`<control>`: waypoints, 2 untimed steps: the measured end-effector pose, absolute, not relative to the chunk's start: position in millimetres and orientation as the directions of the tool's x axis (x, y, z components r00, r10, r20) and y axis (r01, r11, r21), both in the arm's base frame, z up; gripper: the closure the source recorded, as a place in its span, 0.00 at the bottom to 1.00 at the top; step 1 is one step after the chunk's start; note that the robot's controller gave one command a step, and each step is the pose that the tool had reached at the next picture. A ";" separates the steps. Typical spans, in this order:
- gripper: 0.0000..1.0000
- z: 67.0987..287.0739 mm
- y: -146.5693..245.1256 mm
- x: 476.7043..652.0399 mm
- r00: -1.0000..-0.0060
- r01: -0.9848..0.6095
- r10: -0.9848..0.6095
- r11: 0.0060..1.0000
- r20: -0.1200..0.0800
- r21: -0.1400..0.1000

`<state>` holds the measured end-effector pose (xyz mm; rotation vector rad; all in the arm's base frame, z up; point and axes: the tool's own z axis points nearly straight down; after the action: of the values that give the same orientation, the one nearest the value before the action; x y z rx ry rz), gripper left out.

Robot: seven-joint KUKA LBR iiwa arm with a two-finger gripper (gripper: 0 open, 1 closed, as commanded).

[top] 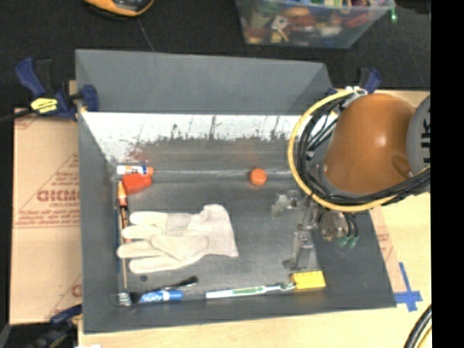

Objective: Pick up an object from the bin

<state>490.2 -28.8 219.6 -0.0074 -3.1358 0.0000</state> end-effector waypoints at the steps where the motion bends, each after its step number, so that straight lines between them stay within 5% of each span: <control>1: 0.00 224.1 -28.9 491.8 -1.000 0.003 0.003 1.000 -0.003 -0.001; 2: 0.00 120.2 34.1 520.7 -0.979 -0.204 -0.204 0.979 -0.006 -0.002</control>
Offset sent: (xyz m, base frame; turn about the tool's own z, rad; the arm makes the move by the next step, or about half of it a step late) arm 0.0414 0.0934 -0.1496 -0.3104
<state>520.7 34.1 120.2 0.3235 -3.1309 0.0021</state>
